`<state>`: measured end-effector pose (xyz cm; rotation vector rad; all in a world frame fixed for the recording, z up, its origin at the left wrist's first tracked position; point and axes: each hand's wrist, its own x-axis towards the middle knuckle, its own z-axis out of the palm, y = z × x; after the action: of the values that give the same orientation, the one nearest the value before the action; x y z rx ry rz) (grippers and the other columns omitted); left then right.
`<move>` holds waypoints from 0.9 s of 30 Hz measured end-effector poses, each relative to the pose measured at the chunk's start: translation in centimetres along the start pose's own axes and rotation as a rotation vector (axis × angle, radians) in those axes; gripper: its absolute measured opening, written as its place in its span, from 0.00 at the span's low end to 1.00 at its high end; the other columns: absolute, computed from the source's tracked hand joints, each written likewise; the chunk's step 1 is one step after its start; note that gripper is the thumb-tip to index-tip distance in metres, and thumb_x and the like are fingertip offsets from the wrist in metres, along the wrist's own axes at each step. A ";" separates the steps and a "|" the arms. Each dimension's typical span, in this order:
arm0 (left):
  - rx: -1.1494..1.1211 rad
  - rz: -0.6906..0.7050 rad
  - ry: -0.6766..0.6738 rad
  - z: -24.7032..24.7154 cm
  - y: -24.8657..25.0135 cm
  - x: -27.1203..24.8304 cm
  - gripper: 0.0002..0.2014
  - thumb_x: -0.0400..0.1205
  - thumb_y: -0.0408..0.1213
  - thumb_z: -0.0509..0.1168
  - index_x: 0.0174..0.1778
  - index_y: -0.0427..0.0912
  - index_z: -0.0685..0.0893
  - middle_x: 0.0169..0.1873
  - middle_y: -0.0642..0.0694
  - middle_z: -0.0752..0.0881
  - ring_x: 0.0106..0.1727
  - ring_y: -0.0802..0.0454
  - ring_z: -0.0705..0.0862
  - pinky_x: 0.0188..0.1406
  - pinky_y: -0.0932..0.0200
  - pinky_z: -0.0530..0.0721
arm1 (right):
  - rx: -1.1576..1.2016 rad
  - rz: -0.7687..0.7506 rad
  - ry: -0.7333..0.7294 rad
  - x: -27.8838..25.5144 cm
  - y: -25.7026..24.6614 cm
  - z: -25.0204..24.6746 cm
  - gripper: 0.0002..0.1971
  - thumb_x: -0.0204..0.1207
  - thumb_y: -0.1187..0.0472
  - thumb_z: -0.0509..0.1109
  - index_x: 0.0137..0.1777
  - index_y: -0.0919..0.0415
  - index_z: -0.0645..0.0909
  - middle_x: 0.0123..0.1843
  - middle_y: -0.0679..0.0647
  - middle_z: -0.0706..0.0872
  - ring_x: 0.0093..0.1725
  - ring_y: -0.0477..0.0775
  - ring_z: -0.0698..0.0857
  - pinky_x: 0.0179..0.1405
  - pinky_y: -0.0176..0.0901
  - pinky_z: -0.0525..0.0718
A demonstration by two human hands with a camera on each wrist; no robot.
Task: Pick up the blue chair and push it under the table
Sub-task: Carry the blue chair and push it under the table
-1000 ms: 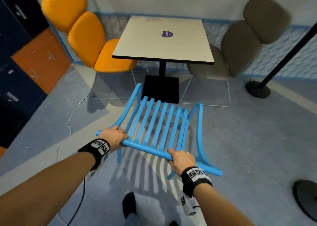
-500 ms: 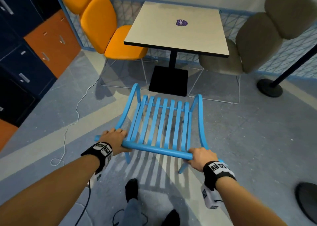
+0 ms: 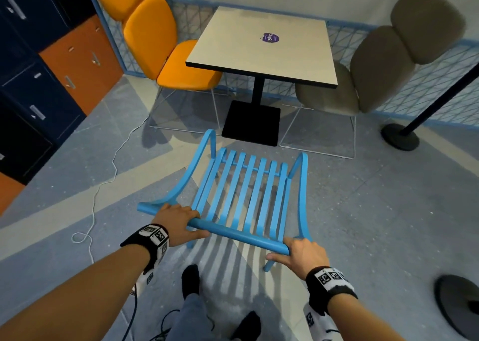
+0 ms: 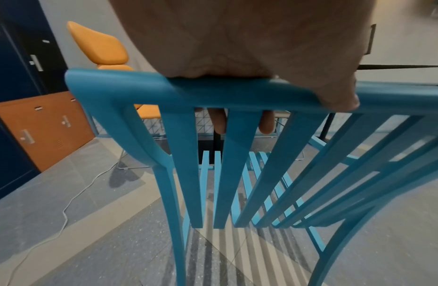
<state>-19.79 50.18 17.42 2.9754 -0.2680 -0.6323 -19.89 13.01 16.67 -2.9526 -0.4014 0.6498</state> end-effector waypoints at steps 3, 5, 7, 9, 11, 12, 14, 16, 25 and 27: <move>-0.009 -0.020 0.011 0.2 0.2 0.0 0.42 0.66 0.85 0.40 0.59 0.63 0.81 0.49 0.59 0.83 0.51 0.53 0.77 0.58 0.47 0.69 | -0.042 -0.054 0.046 -0.3 0.0 -0.4 0.40 0.62 0.11 0.44 0.43 0.46 0.75 0.37 0.46 0.84 0.36 0.53 0.83 0.36 0.49 0.85; -0.003 -0.019 0.000 0.0 -0.1 0.3 0.42 0.66 0.85 0.38 0.57 0.64 0.81 0.48 0.61 0.83 0.51 0.54 0.75 0.58 0.46 0.67 | -0.065 -0.081 0.054 -0.1 -0.1 -0.6 0.40 0.63 0.12 0.41 0.44 0.46 0.75 0.37 0.45 0.84 0.36 0.52 0.85 0.36 0.50 0.87; -0.006 -0.021 -0.011 -0.6 -0.7 1.0 0.40 0.66 0.85 0.38 0.55 0.65 0.81 0.49 0.61 0.81 0.53 0.54 0.72 0.59 0.44 0.66 | -0.050 -0.080 0.040 0.7 -0.2 -1.1 0.40 0.63 0.12 0.41 0.43 0.46 0.74 0.35 0.47 0.84 0.35 0.52 0.84 0.35 0.51 0.87; -0.011 -0.035 -0.026 -1.4 -1.1 2.1 0.36 0.67 0.84 0.41 0.54 0.65 0.80 0.53 0.61 0.80 0.59 0.53 0.70 0.62 0.41 0.64 | -0.035 -0.060 0.023 1.9 -0.2 -2.1 0.40 0.61 0.11 0.42 0.41 0.46 0.74 0.33 0.47 0.83 0.34 0.54 0.84 0.34 0.51 0.86; -0.025 -0.061 -0.013 -1.8 -1.0 3.6 0.37 0.66 0.84 0.42 0.55 0.65 0.80 0.58 0.61 0.79 0.66 0.50 0.69 0.65 0.38 0.63 | -0.035 -0.027 0.011 3.4 0.1 -3.3 0.41 0.60 0.11 0.44 0.42 0.48 0.75 0.34 0.47 0.83 0.36 0.55 0.83 0.37 0.50 0.82; -0.033 -0.076 0.007 -1.9 -0.8 4.3 0.39 0.65 0.85 0.40 0.55 0.65 0.80 0.60 0.61 0.79 0.68 0.49 0.69 0.66 0.37 0.63 | -0.033 -0.011 -0.004 4.2 0.3 -4.0 0.42 0.59 0.11 0.44 0.43 0.48 0.76 0.35 0.47 0.84 0.37 0.55 0.83 0.43 0.53 0.82; -0.044 -0.100 0.031 -2.3 -0.3 5.3 0.43 0.62 0.85 0.37 0.57 0.64 0.80 0.61 0.59 0.79 0.67 0.47 0.70 0.66 0.38 0.65 | -0.003 0.032 -0.058 5.6 0.7 -4.9 0.40 0.59 0.12 0.49 0.45 0.47 0.79 0.37 0.47 0.86 0.42 0.54 0.85 0.60 0.60 0.77; -0.053 -0.102 0.045 -2.6 0.1 5.7 0.46 0.61 0.86 0.35 0.59 0.64 0.80 0.60 0.58 0.79 0.65 0.47 0.71 0.65 0.39 0.67 | 0.049 0.076 -0.043 6.2 0.6 -5.5 0.33 0.64 0.17 0.59 0.49 0.46 0.80 0.43 0.46 0.88 0.48 0.54 0.85 0.70 0.69 0.70; -0.098 -0.076 0.065 -2.2 -0.6 4.9 0.37 0.69 0.82 0.40 0.58 0.63 0.79 0.58 0.60 0.80 0.67 0.50 0.72 0.70 0.34 0.60 | 0.083 0.102 0.044 6.5 -5.5 -3.9 0.43 0.66 0.14 0.40 0.60 0.43 0.81 0.56 0.44 0.86 0.64 0.54 0.79 0.74 0.80 0.49; -0.092 -0.100 0.079 -2.0 -0.6 4.8 0.35 0.71 0.81 0.41 0.56 0.63 0.80 0.59 0.60 0.79 0.69 0.49 0.69 0.72 0.31 0.57 | 0.040 0.109 0.056 6.5 -5.3 -3.7 0.45 0.65 0.14 0.36 0.54 0.44 0.81 0.51 0.45 0.86 0.61 0.54 0.80 0.73 0.81 0.49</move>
<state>-14.55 49.99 17.27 2.9311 -0.0825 -0.5204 -13.87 19.74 18.23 -2.9637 -0.2215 0.5772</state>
